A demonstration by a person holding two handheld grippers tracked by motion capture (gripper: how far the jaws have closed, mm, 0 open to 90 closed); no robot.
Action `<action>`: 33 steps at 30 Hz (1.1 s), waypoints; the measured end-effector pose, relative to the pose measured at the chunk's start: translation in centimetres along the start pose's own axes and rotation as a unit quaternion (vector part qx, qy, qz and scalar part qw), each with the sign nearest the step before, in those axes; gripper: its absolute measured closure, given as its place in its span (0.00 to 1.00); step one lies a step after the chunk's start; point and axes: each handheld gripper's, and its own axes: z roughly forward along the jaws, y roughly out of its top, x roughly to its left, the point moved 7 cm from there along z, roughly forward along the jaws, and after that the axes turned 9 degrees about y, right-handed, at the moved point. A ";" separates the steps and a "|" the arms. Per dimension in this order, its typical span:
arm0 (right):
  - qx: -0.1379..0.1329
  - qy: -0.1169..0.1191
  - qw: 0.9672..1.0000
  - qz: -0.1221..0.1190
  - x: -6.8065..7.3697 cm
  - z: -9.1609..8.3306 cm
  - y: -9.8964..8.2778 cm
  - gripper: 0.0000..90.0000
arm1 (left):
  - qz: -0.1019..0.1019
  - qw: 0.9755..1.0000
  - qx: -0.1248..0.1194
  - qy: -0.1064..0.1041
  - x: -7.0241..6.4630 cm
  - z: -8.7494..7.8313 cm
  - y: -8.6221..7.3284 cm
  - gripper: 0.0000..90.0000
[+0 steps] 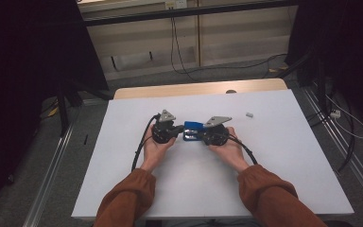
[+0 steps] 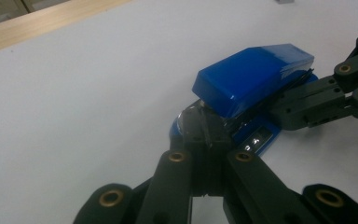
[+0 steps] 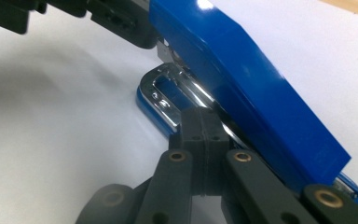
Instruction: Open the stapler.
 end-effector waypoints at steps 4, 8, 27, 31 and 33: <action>0.001 -0.013 1.000 -0.010 0.1 0.1 0.1 1.00 | -0.004 1.000 -0.009 -0.003 -0.1 -0.2 0.3 1.00; -0.001 -0.012 1.000 -0.007 0.0 0.1 0.1 1.00 | -0.008 1.000 -0.016 -0.004 -0.2 -0.3 0.5 1.00; -0.001 -0.016 1.000 -0.009 0.0 0.1 0.1 1.00 | -0.020 0.999 -0.041 -0.014 -0.4 -0.7 1.7 1.00; -0.001 -0.018 1.000 -0.010 0.0 0.1 0.1 1.00 | -0.021 0.999 -0.044 -0.014 -0.5 -0.8 1.9 1.00; -0.002 -0.018 1.000 -0.010 0.0 0.1 0.1 1.00 | -0.021 0.999 -0.044 -0.014 -0.5 -0.8 2.0 1.00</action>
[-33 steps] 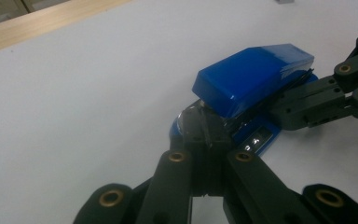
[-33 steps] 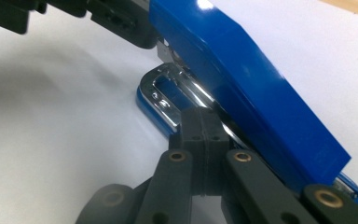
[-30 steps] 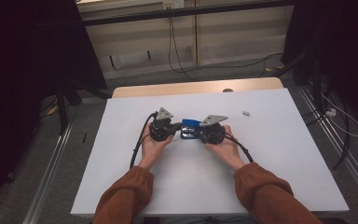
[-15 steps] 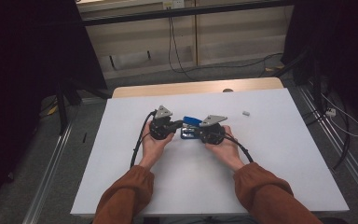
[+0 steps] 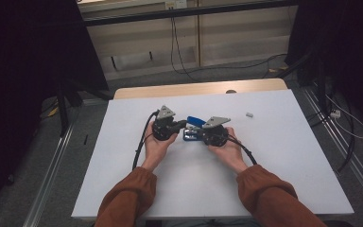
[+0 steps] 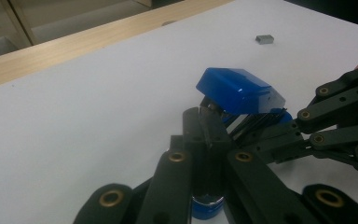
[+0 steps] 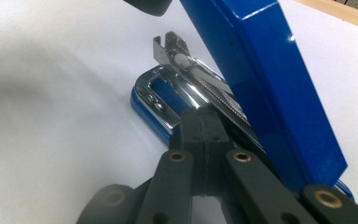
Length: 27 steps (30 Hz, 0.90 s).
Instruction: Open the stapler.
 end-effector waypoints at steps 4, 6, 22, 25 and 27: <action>0.000 0.000 1.000 0.000 0.0 0.0 0.0 1.00 | 0.002 1.000 -0.001 0.002 -0.2 -0.1 0.2 1.00; 0.000 0.001 1.000 0.000 0.0 0.0 0.0 1.00 | 0.002 1.000 -0.003 0.001 -0.2 -0.2 0.4 1.00; 0.002 0.000 1.000 -0.010 0.2 0.0 0.1 1.00 | -0.001 1.000 -0.012 -0.002 -0.4 -0.2 0.8 1.00; -0.011 0.003 1.000 -0.012 0.4 -0.3 0.5 1.00 | -0.005 1.000 -0.012 -0.002 -0.4 -0.2 0.8 1.00; -0.022 0.004 1.000 -0.010 0.6 -0.6 0.9 1.00 | -0.002 1.000 -0.012 -0.001 -0.4 -0.2 0.8 1.00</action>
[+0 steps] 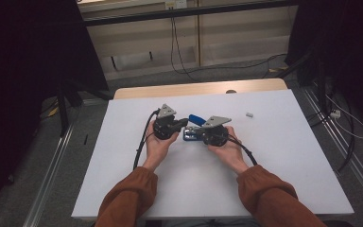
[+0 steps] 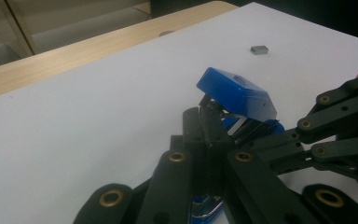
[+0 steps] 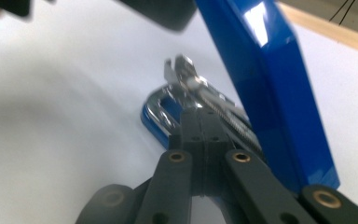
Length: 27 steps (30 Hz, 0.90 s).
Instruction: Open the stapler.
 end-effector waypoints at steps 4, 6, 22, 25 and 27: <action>-0.022 -0.002 1.000 -0.004 0.1 -0.4 0.8 1.00 | -0.001 1.000 0.000 0.000 0.0 0.0 0.0 1.00; -0.028 -0.008 1.000 -0.003 0.2 -0.4 1.0 1.00 | 0.000 1.000 0.000 0.000 0.0 0.0 0.0 1.00; -0.058 -0.028 0.998 0.004 0.4 0.6 1.7 1.00 | -0.005 1.000 -0.001 -0.002 0.0 0.0 0.1 1.00; -0.057 -0.028 0.998 0.003 0.4 0.7 1.7 1.00 | -0.004 1.000 0.000 -0.002 0.0 0.0 0.1 1.00; -0.059 -0.031 0.998 0.003 0.4 0.8 1.7 1.00 | -0.004 1.000 0.000 -0.002 0.0 0.0 0.1 1.00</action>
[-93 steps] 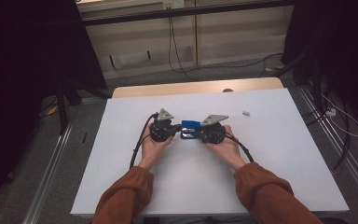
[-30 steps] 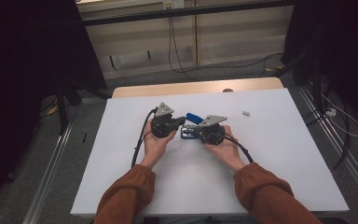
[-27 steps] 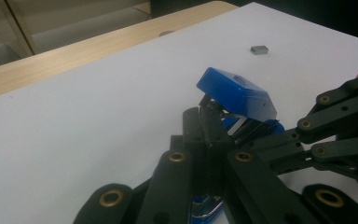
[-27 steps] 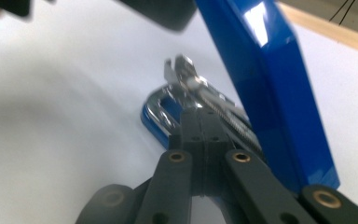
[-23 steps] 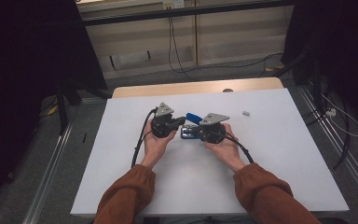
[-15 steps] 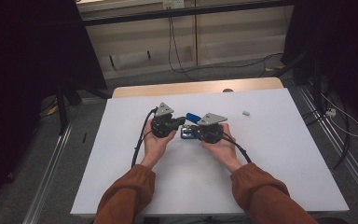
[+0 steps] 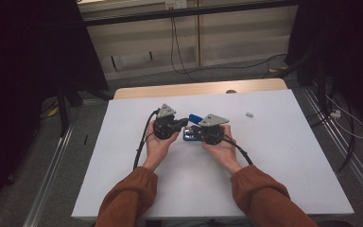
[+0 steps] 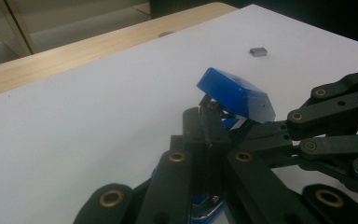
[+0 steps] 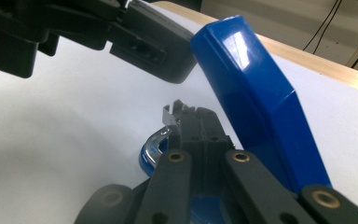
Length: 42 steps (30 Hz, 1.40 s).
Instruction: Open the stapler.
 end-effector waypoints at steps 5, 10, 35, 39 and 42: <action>-0.003 -0.008 1.000 -0.001 -0.2 0.0 0.0 1.00 | -0.004 1.000 0.004 0.001 0.1 0.1 -0.1 1.00; -0.002 -0.008 1.000 -0.001 -0.2 0.1 0.0 1.00 | -0.007 1.000 0.021 0.002 0.3 0.5 -0.9 1.00; 0.000 -0.012 1.000 -0.002 -0.1 0.3 -0.2 1.00 | -0.001 0.999 0.044 0.000 0.4 1.6 -2.4 1.00; -0.001 -0.016 1.000 0.000 -0.1 0.4 -0.2 1.00 | 0.000 0.999 0.043 0.000 0.4 1.6 -2.4 1.00; -0.001 -0.024 1.000 0.003 0.0 0.6 -0.2 1.00 | 0.000 0.999 0.044 -0.002 0.5 1.6 -2.4 1.00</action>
